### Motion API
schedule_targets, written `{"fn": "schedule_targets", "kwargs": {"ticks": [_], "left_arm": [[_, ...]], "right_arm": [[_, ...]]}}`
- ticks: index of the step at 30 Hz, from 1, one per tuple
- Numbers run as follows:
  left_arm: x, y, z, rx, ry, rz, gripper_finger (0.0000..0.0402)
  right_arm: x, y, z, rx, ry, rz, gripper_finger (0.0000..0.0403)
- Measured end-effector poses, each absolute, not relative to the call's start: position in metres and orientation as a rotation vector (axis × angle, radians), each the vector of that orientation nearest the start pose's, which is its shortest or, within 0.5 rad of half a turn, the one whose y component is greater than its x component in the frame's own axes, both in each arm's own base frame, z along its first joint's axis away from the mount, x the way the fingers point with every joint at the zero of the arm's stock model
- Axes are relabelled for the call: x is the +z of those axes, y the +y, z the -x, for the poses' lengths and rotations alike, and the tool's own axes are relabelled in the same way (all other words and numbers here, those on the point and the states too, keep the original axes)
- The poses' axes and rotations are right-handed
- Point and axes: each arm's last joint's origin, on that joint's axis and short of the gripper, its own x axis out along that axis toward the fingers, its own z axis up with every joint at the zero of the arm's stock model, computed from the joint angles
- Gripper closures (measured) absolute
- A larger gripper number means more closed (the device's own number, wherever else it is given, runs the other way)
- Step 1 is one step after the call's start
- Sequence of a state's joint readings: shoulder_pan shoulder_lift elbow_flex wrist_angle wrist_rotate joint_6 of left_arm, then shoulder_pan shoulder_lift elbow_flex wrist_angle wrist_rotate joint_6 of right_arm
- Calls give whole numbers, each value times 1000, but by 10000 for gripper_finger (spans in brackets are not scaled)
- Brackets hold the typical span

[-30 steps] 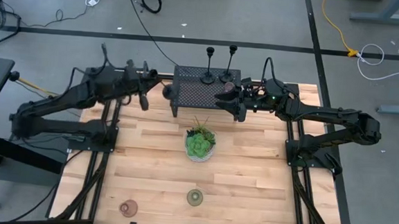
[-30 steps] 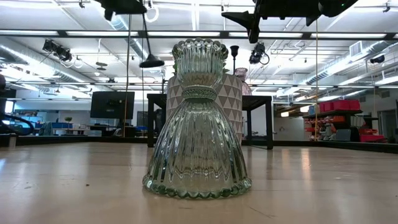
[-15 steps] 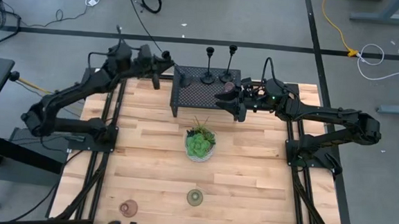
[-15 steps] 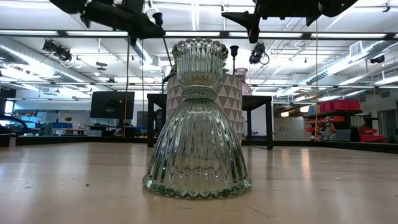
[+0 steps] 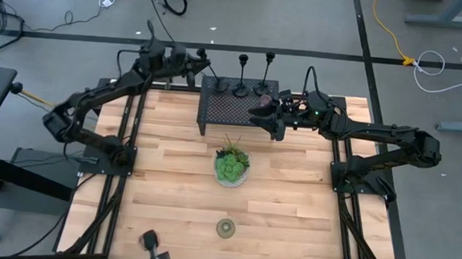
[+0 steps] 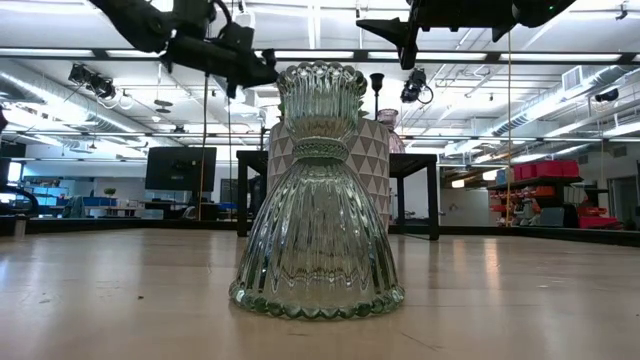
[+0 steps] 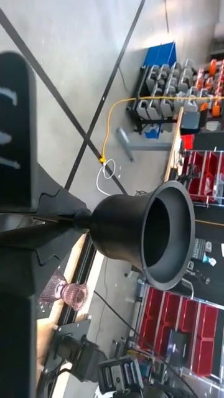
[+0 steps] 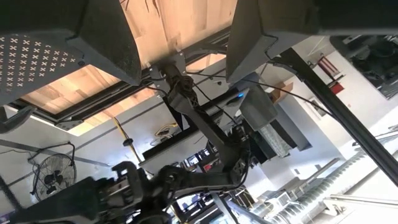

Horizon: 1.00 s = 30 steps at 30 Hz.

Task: Pick & Place candle stick holders
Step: Put the black candle holder on the shelf

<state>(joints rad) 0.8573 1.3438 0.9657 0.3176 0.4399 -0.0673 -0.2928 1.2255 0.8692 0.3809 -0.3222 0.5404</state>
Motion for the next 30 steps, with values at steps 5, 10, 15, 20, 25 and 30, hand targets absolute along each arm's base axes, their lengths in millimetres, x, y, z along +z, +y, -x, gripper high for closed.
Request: {"fn": "schedule_targets", "kwargs": {"ticks": [5,10,15,20,25,30], "left_arm": [[326,236,-222,389,63,119,389],[322,247,-231,420,162,134,389],[320,252,-234,437,198,137,389],[318,253,-235,437,215,148,389],[315,253,-235,439,238,161,389],[315,252,-234,439,242,154,384]], "right_arm": [[325,-71,-267,35,-15,-533,167],[325,-71,-267,35,-15,-533,167],[325,-71,-267,35,-15,-533,167],[325,-71,-267,35,-15,-533,167],[325,-71,-267,35,-15,-533,167],[325,-71,-267,35,-15,-533,167]]}}
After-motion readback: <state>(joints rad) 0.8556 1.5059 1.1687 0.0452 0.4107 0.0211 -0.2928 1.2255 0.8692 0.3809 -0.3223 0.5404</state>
